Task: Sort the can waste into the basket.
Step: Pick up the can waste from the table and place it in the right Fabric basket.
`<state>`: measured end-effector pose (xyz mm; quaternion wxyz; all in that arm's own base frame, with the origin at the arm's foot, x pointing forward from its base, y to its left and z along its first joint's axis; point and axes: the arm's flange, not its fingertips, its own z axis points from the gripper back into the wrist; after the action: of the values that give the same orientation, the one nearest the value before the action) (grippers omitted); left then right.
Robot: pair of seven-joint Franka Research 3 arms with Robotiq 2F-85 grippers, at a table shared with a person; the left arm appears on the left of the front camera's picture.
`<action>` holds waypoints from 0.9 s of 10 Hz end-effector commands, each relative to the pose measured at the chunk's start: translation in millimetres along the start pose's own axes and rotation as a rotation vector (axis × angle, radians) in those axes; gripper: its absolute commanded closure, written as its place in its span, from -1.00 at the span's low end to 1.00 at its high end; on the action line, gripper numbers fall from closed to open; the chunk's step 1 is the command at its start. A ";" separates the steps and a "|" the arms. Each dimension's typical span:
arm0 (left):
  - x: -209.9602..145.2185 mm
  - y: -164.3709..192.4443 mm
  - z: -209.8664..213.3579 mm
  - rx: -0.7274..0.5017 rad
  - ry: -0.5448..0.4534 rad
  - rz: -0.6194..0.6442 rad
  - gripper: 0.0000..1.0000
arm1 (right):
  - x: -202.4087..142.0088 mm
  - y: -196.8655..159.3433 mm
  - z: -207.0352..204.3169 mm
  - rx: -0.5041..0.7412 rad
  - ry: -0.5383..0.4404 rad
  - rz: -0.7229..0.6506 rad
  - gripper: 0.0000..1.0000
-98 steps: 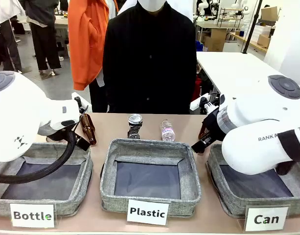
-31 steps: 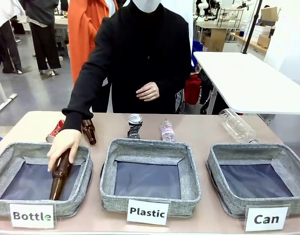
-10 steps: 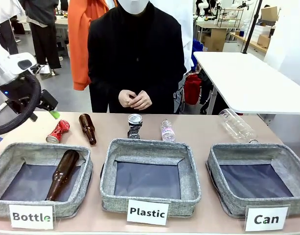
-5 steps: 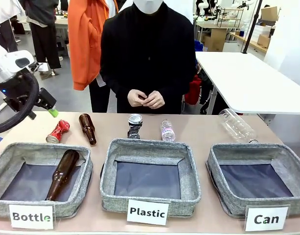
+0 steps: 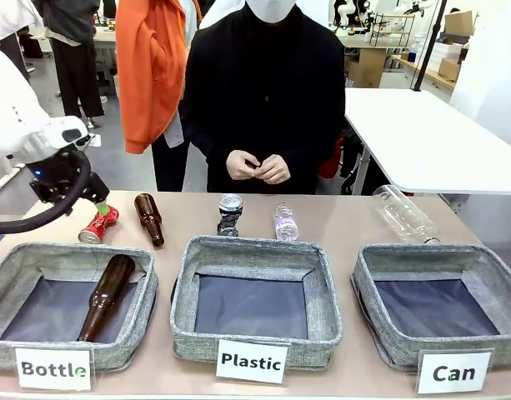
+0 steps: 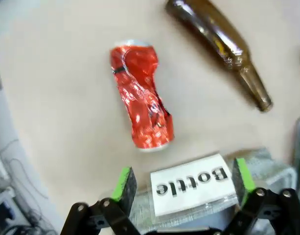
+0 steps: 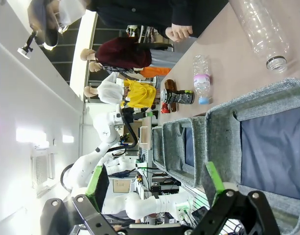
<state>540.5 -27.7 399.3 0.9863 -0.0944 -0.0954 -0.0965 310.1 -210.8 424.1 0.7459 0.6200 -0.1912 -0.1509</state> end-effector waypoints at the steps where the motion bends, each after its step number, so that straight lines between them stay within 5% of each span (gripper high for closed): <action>1: 17.4 -3.4 -11.1 0.059 -0.014 0.085 -1.00 | 0.8 2.1 2.1 0.006 0.008 0.008 -1.00; 9: 49.7 7.4 -91.8 0.191 0.012 0.190 -1.00 | 0.8 2.1 2.1 0.006 0.008 0.008 -1.00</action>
<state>601.5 -44.9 316.9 0.9958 -0.0194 -0.0896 -0.0033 310.0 -210.9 424.1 0.7459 0.6200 -0.1912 -0.1509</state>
